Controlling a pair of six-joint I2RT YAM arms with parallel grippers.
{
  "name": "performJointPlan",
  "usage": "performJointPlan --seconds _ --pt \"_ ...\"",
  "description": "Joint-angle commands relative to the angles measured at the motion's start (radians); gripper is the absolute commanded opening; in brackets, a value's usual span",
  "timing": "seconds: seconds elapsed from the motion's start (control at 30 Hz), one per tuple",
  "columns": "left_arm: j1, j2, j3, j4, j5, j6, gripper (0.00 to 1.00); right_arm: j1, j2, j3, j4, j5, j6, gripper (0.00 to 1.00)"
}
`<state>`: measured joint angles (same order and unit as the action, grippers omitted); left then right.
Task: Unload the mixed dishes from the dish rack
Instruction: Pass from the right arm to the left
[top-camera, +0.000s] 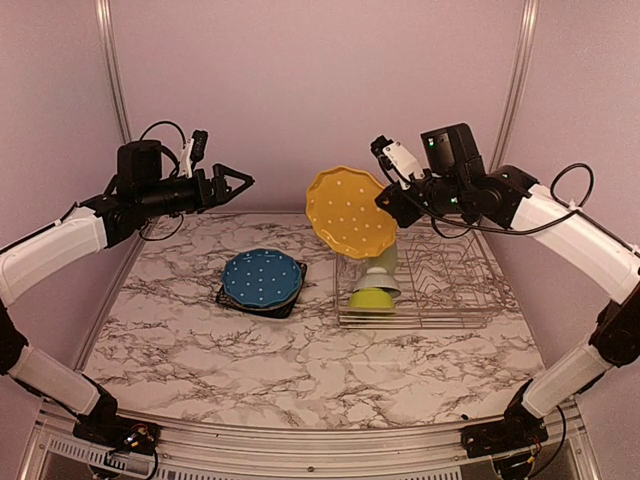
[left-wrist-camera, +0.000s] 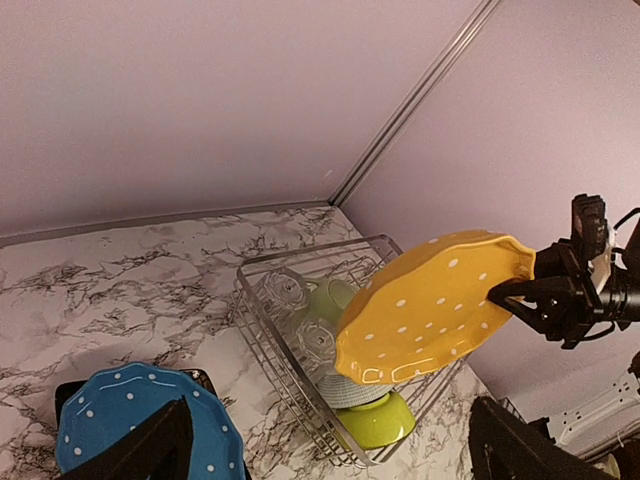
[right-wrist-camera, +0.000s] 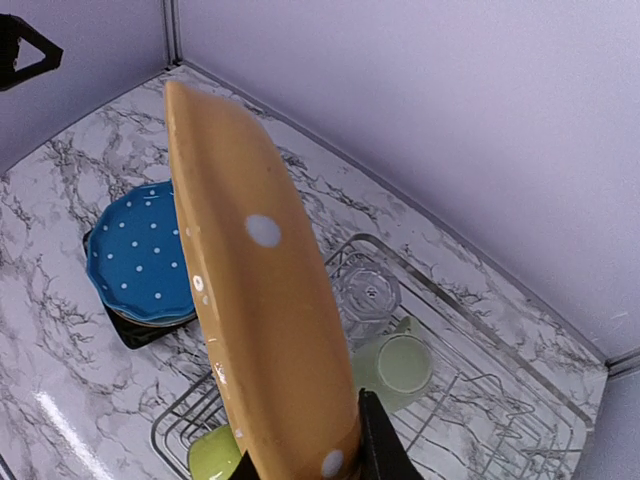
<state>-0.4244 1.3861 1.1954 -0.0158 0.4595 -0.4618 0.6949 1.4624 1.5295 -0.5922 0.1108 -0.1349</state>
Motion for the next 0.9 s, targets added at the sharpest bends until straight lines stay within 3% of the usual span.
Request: performJointPlan --seconds 0.0,0.27,0.87 --pt "-0.036 0.024 0.02 -0.024 0.028 0.043 0.97 -0.054 -0.012 0.084 0.251 -0.22 0.233 0.0" --pt "-0.06 0.124 0.101 -0.088 0.063 0.018 0.76 -0.119 0.007 0.045 0.372 -0.391 0.407 0.0" --pt "-0.109 0.247 0.188 0.001 0.083 -0.051 0.59 -0.123 0.019 -0.042 0.46 -0.526 0.536 0.0"
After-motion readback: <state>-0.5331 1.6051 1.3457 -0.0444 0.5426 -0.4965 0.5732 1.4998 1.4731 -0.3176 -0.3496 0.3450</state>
